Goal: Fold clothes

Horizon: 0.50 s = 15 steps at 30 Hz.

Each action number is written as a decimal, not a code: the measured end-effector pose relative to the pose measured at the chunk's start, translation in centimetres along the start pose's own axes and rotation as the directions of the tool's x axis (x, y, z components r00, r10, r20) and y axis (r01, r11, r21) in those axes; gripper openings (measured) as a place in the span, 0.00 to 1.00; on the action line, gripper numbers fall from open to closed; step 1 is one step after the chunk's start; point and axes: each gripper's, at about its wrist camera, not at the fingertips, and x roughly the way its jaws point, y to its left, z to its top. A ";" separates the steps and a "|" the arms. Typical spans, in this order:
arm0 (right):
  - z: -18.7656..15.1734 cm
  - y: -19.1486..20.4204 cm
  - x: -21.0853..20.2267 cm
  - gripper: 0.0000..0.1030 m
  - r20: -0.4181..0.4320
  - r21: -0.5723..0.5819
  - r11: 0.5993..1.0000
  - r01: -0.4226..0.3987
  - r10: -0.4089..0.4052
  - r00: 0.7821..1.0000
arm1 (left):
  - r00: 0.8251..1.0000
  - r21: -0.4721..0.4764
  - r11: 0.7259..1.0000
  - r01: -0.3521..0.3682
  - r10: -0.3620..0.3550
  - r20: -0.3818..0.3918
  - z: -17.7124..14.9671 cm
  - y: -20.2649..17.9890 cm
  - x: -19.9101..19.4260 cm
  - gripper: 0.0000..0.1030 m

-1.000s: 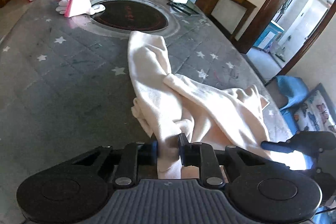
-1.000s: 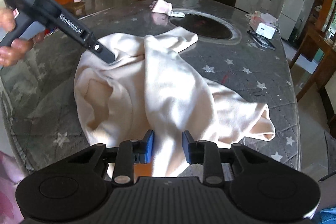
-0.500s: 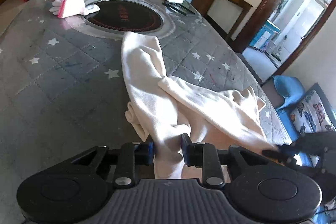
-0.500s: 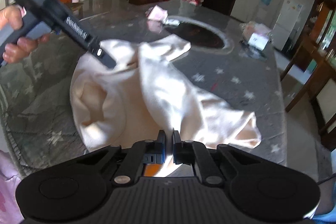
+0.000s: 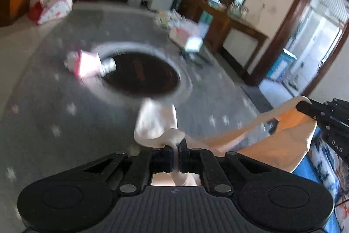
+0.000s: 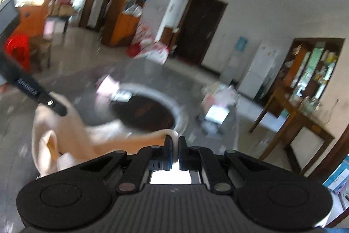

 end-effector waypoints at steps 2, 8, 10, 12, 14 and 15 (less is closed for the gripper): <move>2.0 -1.1 0.8 0.04 0.032 0.029 0.999 0.021 -0.022 0.999 | 0.999 -0.003 1.000 -0.014 0.014 0.044 2.2 0.1 -0.8 0.05; 7.2 -3.5 2.2 0.04 0.132 0.075 0.994 0.084 -0.094 0.987 | 0.981 0.005 0.999 -0.042 0.041 0.188 8.4 -0.3 -4.4 0.05; 8.3 -4.4 2.0 0.04 0.162 0.109 0.990 0.088 -0.105 0.981 | 0.974 0.010 0.999 -0.046 0.043 0.224 9.2 -0.4 -5.8 0.05; 8.8 -4.9 1.6 0.04 0.178 0.129 0.989 0.077 -0.099 0.979 | 0.968 0.026 0.998 -0.050 0.042 0.246 9.3 -0.5 -7.1 0.05; 8.3 -5.0 0.9 0.04 0.178 0.129 0.990 0.055 -0.078 0.981 | 0.970 0.040 0.997 -0.062 0.051 0.239 8.7 -0.6 -7.9 0.05; 7.7 -4.8 0.6 0.04 0.170 0.124 0.991 0.042 -0.063 0.983 | 0.973 0.047 0.997 -0.069 0.057 0.226 8.0 -0.5 -8.0 0.05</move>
